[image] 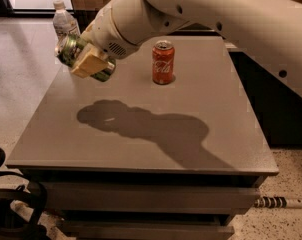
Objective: Place green can upright
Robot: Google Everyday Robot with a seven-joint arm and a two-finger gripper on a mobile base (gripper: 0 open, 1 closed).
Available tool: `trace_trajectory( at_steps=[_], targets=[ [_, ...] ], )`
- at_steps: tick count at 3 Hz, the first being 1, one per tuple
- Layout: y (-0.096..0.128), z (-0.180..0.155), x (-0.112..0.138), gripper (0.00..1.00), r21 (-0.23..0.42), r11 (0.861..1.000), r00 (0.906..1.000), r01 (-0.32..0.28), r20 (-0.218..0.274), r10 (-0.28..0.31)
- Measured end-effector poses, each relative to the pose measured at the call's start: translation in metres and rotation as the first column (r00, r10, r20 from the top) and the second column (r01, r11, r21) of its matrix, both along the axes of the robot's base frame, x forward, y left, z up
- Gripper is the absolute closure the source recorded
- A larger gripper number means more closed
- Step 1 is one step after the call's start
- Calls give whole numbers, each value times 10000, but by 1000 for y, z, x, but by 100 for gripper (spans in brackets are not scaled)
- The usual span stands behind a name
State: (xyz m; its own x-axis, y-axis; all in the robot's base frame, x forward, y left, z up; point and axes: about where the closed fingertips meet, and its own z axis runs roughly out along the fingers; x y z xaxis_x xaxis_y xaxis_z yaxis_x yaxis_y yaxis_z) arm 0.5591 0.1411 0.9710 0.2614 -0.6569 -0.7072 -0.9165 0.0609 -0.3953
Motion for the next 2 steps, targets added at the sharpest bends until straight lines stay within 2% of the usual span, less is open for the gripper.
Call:
trace_trajectory(
  at_steps=[1, 2],
  targets=[
    [4, 2, -9, 100, 945, 9955, 9998, -82, 176, 66],
    [6, -1, -21, 100, 1701, 9854, 9995, -58, 305, 6]
  ],
)
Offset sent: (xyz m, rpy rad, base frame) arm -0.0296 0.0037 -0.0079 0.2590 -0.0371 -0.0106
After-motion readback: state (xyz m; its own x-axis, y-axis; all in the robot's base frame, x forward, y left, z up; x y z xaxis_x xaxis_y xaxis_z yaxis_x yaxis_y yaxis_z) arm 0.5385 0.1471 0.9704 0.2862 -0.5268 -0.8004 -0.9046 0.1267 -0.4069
